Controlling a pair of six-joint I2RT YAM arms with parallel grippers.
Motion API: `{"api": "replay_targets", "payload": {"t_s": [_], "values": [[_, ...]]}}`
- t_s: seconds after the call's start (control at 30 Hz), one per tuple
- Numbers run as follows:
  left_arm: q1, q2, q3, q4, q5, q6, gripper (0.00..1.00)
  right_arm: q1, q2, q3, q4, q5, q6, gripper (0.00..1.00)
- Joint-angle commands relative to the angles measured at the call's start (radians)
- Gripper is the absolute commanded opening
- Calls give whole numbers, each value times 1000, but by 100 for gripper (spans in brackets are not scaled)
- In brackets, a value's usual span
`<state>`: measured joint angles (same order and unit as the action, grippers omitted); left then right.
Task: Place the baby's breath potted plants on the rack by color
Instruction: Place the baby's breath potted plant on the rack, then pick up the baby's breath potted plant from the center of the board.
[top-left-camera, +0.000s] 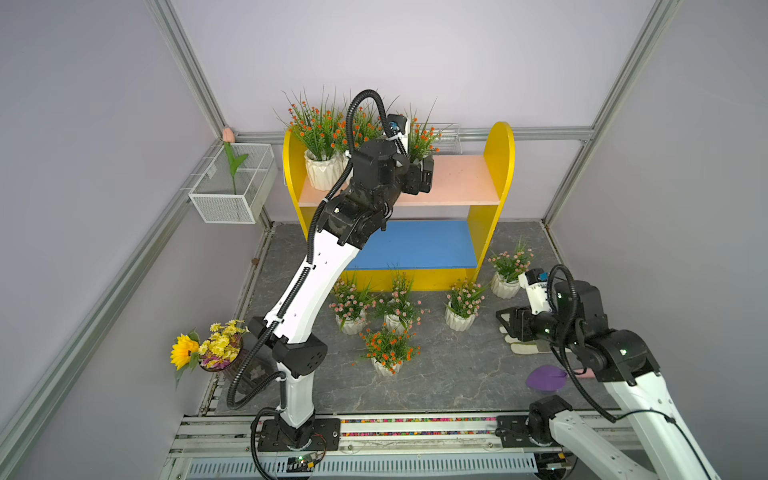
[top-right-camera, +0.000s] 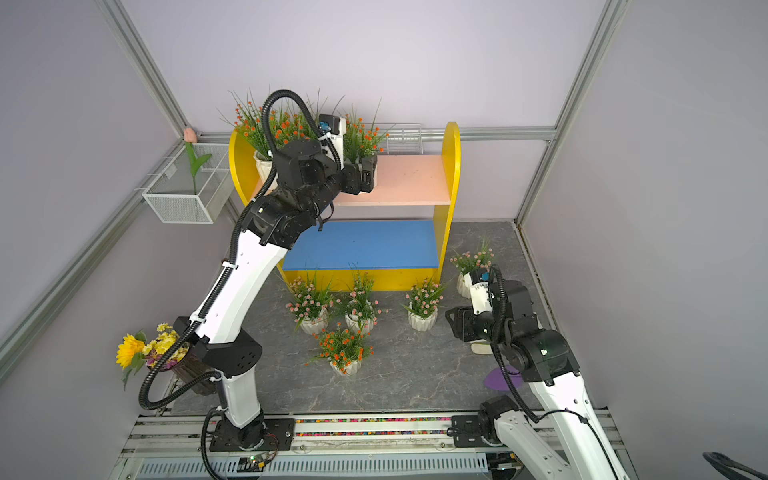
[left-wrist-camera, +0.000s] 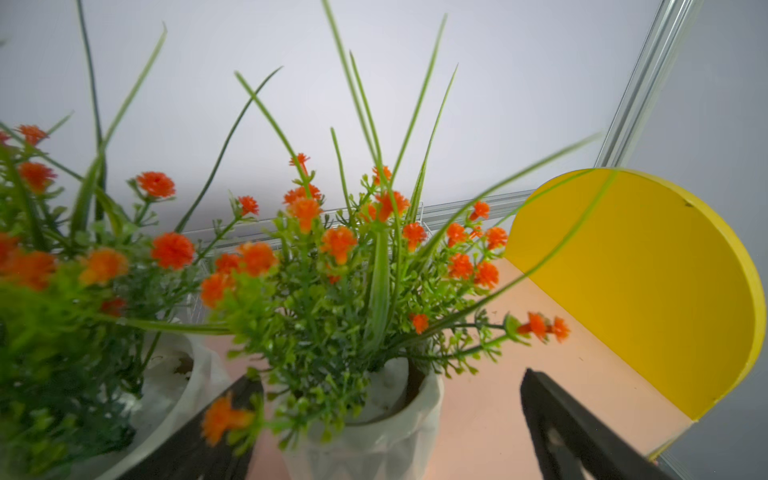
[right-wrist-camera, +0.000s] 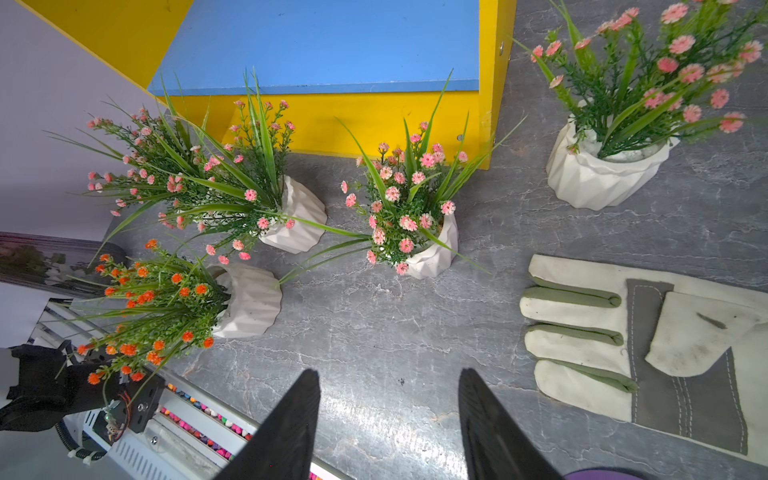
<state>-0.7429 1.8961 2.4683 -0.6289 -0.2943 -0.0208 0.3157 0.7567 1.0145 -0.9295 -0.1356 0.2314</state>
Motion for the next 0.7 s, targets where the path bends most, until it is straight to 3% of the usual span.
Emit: {"api": "replay_targets", "payload": {"t_s": [0.0, 0.17, 0.37, 0.67], "values": [[-10, -36, -43, 9, -33, 11, 99, -3, -11, -15, 20, -18, -6, 57], [-21, -103, -134, 22, -56, 10, 99, -3, -8, -16, 22, -26, -7, 57], [-71, -302, -452, 140, -24, 39, 99, 17, 19, -13, 33, -87, -10, 60], [-92, -633, -970, 317, 87, 3, 99, 229, 78, -66, 102, -2, 65, 59]]}}
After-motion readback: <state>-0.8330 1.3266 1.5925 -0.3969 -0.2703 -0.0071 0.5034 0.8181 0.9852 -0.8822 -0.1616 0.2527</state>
